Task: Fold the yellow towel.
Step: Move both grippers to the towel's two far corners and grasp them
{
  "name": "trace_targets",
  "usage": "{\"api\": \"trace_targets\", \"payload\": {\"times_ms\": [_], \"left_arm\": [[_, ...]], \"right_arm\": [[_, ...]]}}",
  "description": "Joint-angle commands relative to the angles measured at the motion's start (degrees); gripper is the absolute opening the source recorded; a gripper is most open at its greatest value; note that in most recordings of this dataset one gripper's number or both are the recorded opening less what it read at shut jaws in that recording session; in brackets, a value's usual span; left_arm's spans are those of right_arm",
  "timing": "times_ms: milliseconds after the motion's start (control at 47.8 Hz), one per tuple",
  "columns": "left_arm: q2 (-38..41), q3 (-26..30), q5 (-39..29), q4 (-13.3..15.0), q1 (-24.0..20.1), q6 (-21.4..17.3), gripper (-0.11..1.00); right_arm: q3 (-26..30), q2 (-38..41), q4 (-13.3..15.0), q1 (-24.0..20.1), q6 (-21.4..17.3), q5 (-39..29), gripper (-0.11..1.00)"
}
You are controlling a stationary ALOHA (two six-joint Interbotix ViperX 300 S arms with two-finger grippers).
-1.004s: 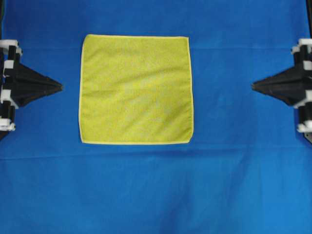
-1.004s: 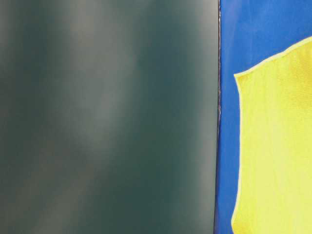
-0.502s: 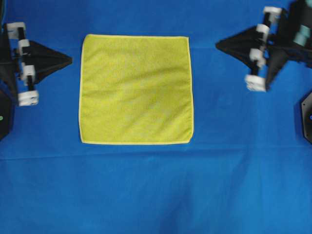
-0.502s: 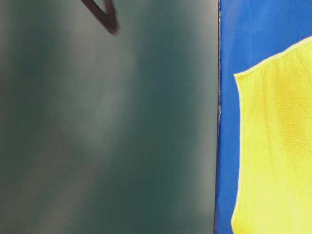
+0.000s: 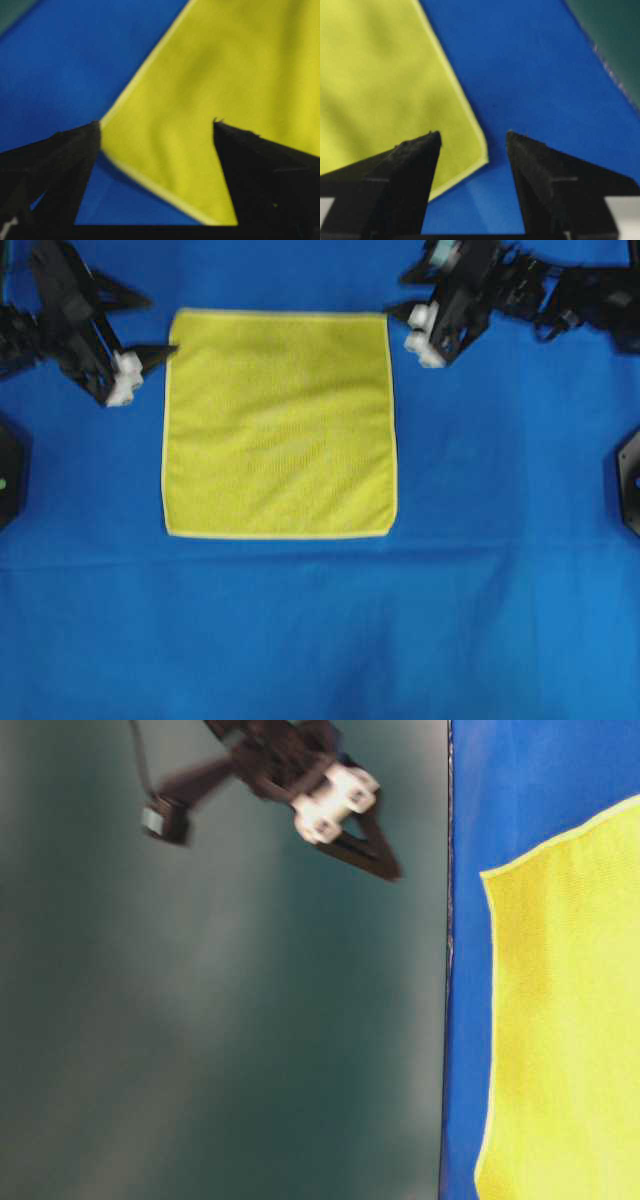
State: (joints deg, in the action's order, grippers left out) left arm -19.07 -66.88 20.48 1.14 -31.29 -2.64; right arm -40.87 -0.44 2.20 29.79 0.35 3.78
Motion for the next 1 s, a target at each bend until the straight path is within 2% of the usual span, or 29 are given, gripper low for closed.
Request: {"api": "trace_targets", "payload": {"times_ms": [0,209,481,564,627,669,794,920,983], "left_arm": [[4.7,1.9,2.6,0.0,-1.8,-0.4,0.85],[13.5,4.1,5.4,0.0,-5.0,-0.5,0.86],[21.0,6.8,5.7,0.1,-8.8,-0.6,0.85],[21.5,6.9,5.3,0.0,-8.9,-0.6,0.84],[21.4,6.8,5.0,0.1,-8.8,-0.5,0.80],[21.4,6.5,4.9,0.1,-8.8,-0.5,0.75],[21.2,6.0,4.7,0.0,-8.8,-0.6,0.42],[21.2,5.8,4.7,0.1,-8.7,-0.6,0.09],[21.1,5.8,4.6,0.0,-8.5,-0.6,0.02]], "right_arm": [[2.6,3.1,0.4,0.4,0.0,0.1,0.59],[5.2,9.8,0.6,1.1,0.0,0.1,0.59],[6.5,13.9,0.6,2.2,0.0,0.5,0.58],[6.6,14.1,0.7,2.1,0.0,0.5,0.56],[6.6,14.1,0.8,2.1,0.1,0.3,0.48],[6.5,14.1,1.0,2.1,0.1,0.2,0.40],[6.2,14.0,1.7,2.1,0.1,0.1,0.04],[6.3,14.0,1.8,2.1,0.1,0.3,0.02],[6.3,14.0,1.7,2.1,0.1,0.4,0.02]]}}
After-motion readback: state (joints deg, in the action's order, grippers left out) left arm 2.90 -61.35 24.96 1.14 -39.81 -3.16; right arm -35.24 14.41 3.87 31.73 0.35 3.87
